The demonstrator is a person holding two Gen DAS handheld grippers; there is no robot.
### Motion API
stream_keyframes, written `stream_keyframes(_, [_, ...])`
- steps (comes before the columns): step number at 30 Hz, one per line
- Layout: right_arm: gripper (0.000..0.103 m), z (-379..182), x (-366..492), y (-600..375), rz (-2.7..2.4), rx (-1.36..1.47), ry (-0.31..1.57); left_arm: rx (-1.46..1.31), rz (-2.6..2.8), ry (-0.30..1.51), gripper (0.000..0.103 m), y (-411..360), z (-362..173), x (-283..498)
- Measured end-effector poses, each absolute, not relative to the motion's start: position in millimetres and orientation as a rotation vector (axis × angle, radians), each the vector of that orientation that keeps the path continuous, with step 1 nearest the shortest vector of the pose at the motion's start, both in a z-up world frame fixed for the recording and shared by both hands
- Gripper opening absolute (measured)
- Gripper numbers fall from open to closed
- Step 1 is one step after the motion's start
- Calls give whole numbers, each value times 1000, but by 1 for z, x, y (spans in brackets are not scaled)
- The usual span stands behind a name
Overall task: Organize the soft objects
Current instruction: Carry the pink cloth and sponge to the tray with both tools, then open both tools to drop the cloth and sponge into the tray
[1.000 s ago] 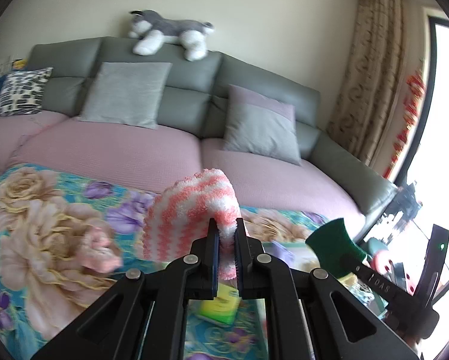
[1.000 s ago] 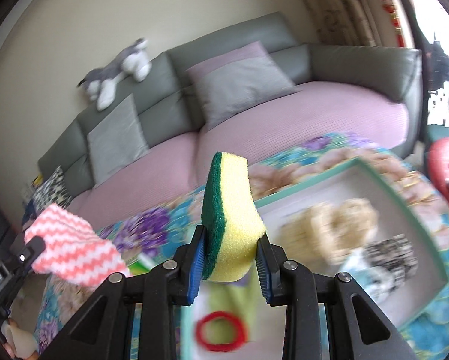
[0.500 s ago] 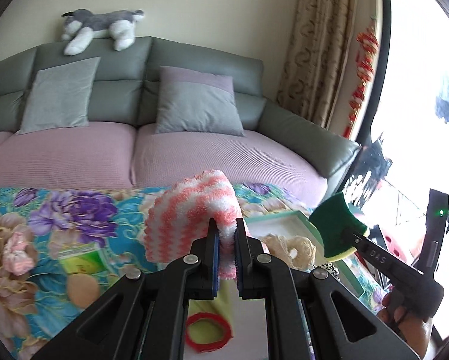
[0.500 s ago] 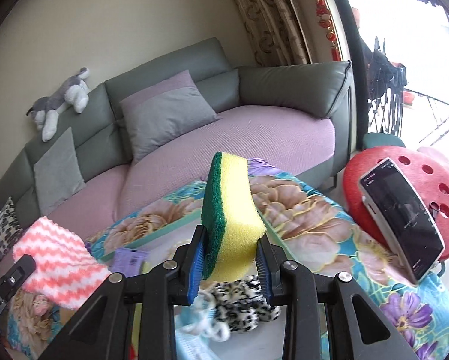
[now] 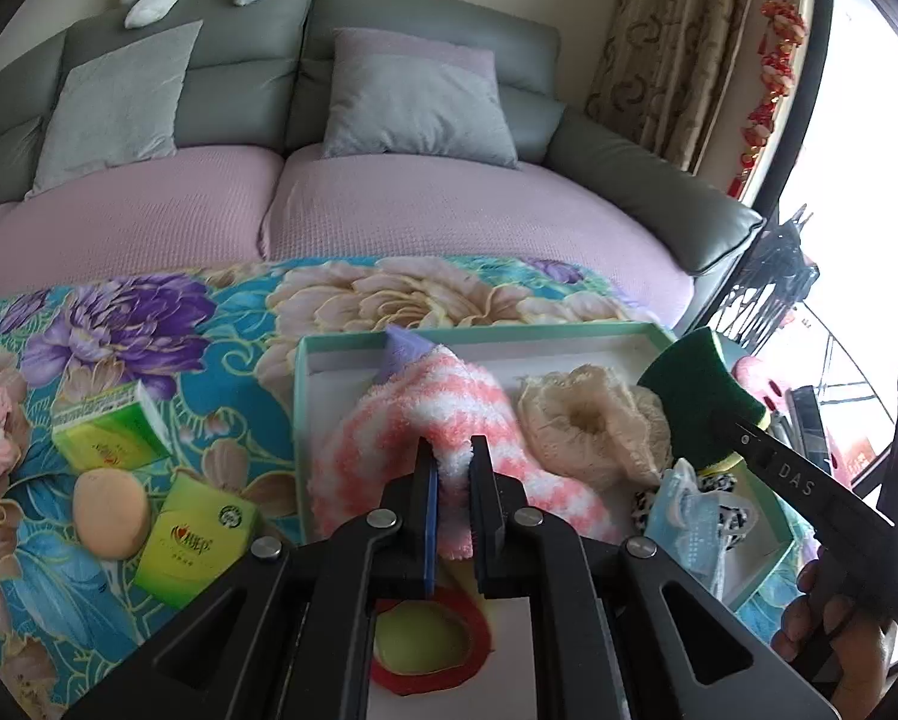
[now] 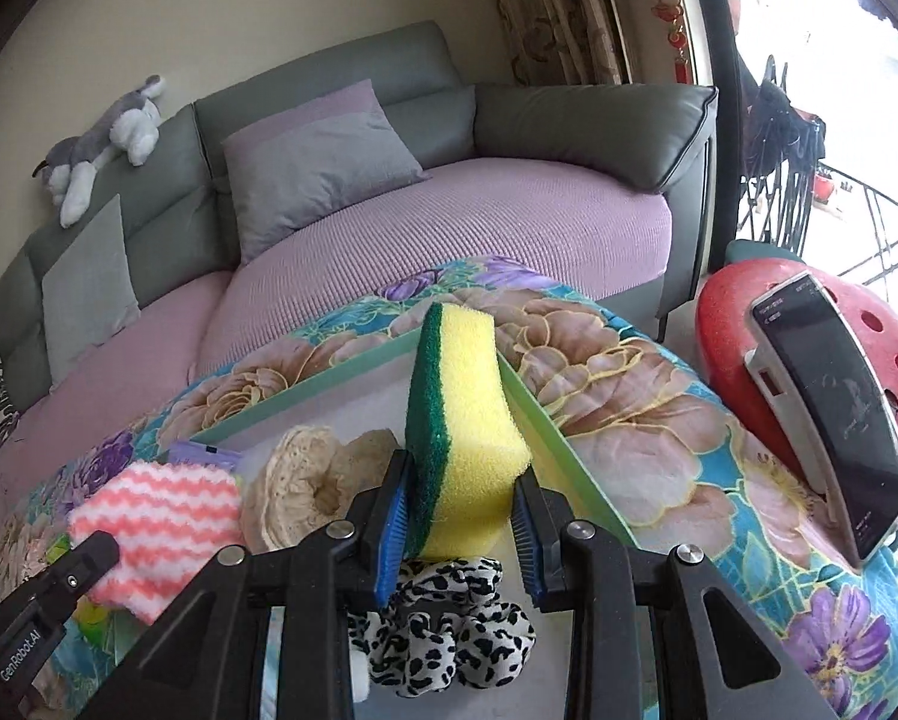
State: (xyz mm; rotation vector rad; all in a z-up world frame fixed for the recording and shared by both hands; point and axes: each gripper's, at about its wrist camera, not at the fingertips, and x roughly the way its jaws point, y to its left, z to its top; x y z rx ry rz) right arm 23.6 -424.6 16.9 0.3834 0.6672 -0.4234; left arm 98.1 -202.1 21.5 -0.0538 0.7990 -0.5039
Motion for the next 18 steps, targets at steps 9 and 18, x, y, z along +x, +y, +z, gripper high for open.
stream_keyframes(9, [31,9,34,-414,-401,359,721,-45,-442,880,10,-193,7,106])
stream_keyframes(18, [67,25,31,-412,-423,342,727,-16,-471,868,28,-194,26,97])
